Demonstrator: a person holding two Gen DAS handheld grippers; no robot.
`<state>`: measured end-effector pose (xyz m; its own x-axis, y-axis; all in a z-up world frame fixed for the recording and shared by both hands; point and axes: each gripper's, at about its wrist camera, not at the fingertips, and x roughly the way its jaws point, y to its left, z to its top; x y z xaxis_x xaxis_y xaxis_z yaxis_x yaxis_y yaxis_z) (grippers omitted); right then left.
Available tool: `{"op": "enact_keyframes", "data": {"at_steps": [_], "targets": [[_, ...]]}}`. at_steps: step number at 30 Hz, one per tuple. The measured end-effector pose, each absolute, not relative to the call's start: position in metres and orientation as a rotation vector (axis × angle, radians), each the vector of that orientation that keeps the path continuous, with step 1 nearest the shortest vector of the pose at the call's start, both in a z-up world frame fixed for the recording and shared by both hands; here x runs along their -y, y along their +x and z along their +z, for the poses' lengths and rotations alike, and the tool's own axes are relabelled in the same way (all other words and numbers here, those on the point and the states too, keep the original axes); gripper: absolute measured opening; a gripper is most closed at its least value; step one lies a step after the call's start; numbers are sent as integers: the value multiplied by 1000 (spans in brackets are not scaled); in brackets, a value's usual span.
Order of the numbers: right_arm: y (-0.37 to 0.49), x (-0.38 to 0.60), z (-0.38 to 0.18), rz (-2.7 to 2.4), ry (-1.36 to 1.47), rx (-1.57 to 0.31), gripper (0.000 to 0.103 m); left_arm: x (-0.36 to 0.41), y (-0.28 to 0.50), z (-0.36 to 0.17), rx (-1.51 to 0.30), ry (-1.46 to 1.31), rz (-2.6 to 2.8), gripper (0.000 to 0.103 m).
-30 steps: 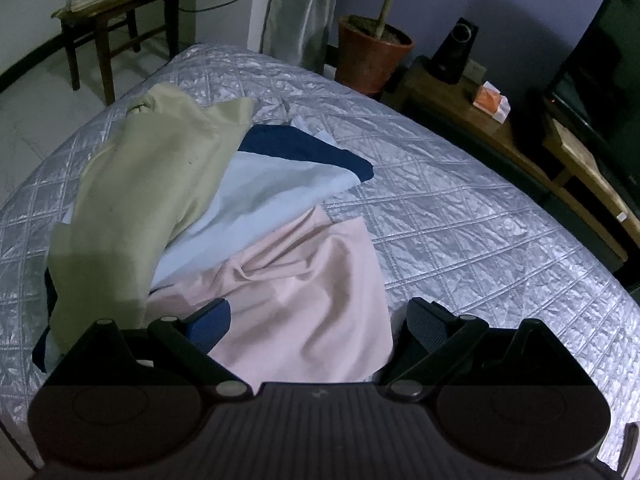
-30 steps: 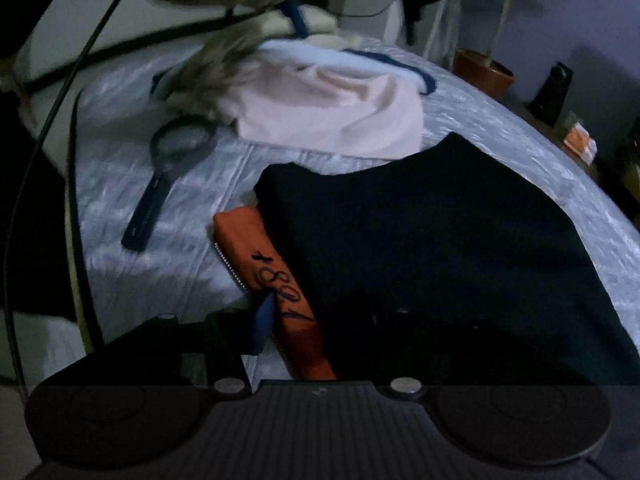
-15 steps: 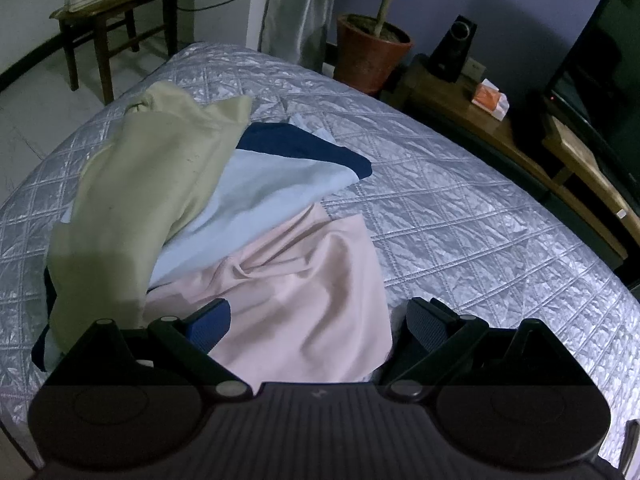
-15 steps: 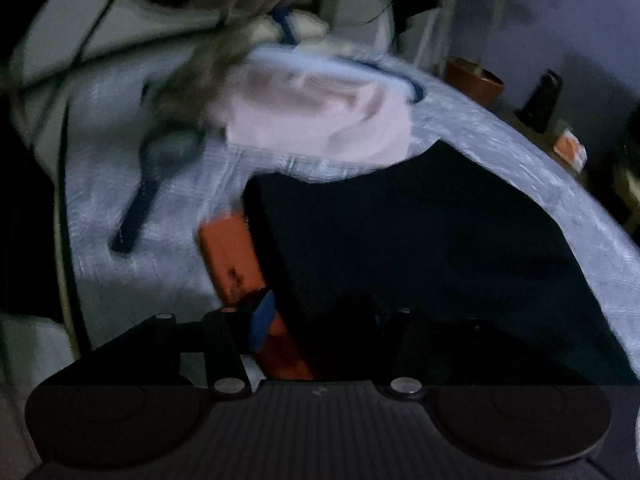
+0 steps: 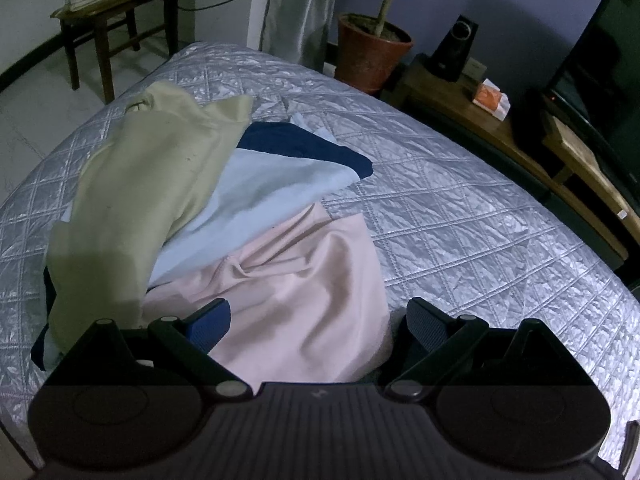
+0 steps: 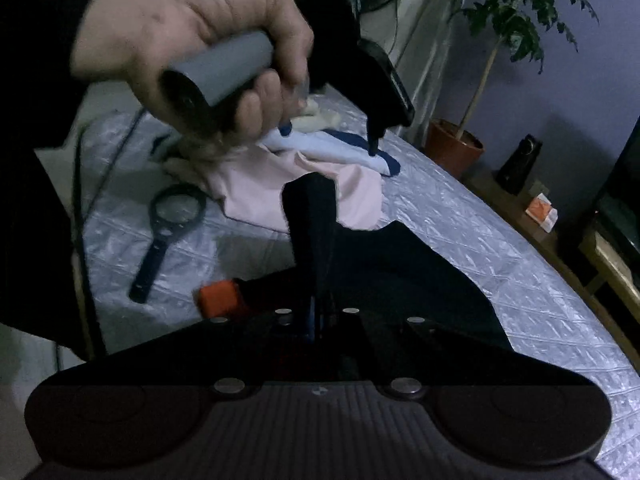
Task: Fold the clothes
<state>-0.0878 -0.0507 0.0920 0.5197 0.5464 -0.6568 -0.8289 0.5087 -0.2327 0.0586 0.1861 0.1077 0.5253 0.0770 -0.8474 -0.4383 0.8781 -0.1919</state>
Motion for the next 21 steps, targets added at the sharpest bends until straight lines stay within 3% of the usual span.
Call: {"op": "enact_keyframes", "data": {"at_steps": [4,15,19,21], "targets": [[-107,58,90,913,-596,-508,2,-185,58,108,-976,-405,318,94],[-104,40,35,968,-673,-650,4,-178,60,105,-984,-379,308,94],[-86,39,20,882,-618,-694,19,-174,60,104,-986,-365,299,94],[-81,47,28,906,-505,-734,36,-173,60,103,-990,-362,298,94]]}}
